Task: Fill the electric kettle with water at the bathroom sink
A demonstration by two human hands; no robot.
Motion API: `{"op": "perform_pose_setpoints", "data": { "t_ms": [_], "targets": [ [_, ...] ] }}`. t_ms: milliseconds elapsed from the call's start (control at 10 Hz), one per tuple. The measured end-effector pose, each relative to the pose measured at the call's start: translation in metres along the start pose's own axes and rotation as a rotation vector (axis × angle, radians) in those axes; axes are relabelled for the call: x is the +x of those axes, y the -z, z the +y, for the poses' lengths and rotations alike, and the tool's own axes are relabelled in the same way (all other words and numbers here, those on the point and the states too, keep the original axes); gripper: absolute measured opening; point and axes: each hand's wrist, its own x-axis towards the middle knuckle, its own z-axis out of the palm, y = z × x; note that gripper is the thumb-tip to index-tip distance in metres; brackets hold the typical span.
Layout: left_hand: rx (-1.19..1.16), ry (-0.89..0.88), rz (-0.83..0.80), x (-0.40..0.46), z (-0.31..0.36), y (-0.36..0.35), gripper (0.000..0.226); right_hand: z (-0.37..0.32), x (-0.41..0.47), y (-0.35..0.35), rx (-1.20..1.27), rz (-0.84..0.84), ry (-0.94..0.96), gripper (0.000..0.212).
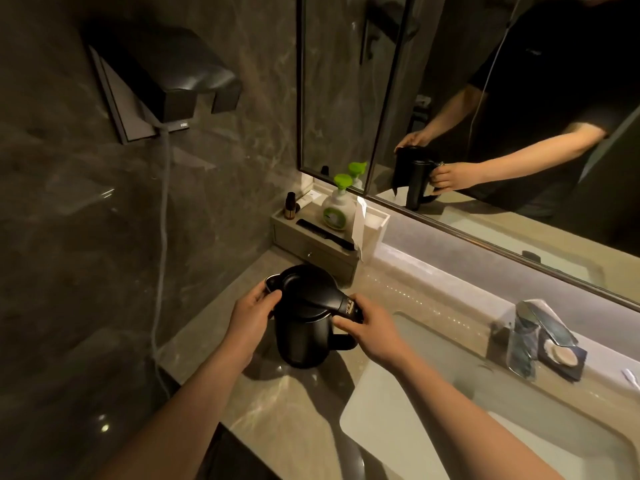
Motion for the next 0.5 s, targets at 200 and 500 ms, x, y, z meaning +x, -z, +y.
{"op": "perform_pose_setpoints", "data": {
  "t_ms": [200,500],
  "targets": [
    [0.038,-0.034,-0.053,-0.001,-0.005,0.0,0.026,0.006,-0.003,-0.001,0.024,-0.009,-0.019,0.015],
    [0.103,0.093,0.076,-0.036,-0.029,0.02,0.034,-0.02,-0.039,0.054,0.088,0.331,0.001,0.021]
  ]
}}
